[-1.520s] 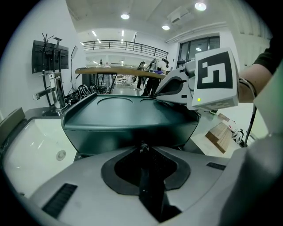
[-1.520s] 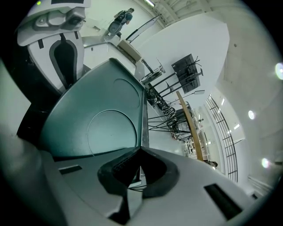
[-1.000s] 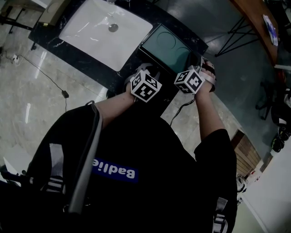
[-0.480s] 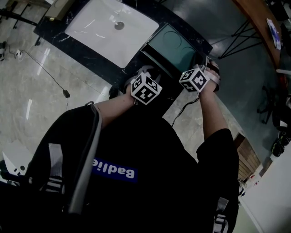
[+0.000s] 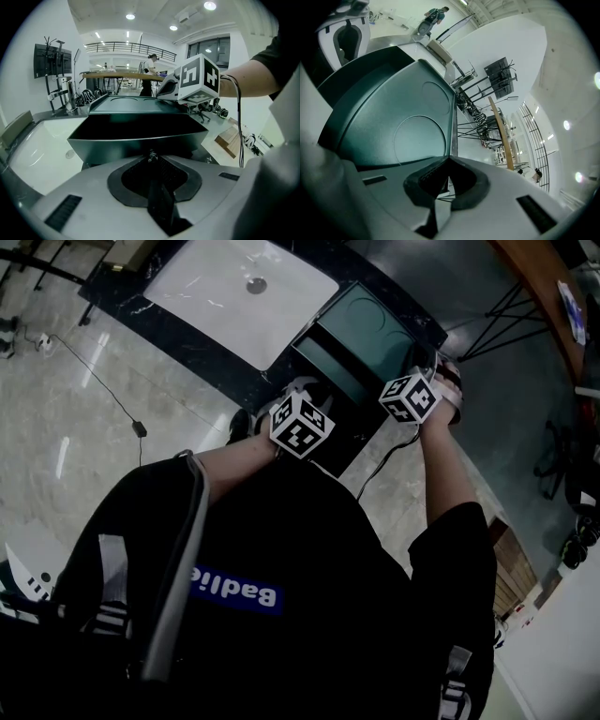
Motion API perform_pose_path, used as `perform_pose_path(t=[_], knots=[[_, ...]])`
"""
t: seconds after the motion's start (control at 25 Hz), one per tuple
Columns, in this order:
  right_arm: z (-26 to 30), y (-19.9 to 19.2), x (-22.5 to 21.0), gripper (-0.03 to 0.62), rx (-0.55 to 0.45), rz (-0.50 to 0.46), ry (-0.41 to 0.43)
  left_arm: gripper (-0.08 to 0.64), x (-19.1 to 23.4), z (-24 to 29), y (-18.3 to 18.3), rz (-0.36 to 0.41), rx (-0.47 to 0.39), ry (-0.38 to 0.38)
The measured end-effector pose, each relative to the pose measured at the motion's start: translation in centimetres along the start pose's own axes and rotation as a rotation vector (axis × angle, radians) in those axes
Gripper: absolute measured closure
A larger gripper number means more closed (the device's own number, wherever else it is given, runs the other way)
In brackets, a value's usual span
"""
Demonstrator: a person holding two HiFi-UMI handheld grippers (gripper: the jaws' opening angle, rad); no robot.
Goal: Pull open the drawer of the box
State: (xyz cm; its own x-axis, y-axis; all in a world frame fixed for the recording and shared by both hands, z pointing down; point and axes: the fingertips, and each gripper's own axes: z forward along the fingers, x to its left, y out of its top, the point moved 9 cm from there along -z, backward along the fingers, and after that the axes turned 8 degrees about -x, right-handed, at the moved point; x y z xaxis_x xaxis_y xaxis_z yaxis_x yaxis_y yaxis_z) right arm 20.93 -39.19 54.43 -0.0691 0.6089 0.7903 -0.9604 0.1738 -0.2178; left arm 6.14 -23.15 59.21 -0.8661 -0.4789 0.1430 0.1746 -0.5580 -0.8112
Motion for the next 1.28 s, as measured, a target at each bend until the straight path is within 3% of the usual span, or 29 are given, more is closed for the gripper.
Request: perform_pose_path(t=[1.28], knots=[[-0.2,0.4,1.1,0.594,-0.009,-0.030,0.004,0.503,-1.4,-1.9,-1.6,0.017,0.027,0.043]])
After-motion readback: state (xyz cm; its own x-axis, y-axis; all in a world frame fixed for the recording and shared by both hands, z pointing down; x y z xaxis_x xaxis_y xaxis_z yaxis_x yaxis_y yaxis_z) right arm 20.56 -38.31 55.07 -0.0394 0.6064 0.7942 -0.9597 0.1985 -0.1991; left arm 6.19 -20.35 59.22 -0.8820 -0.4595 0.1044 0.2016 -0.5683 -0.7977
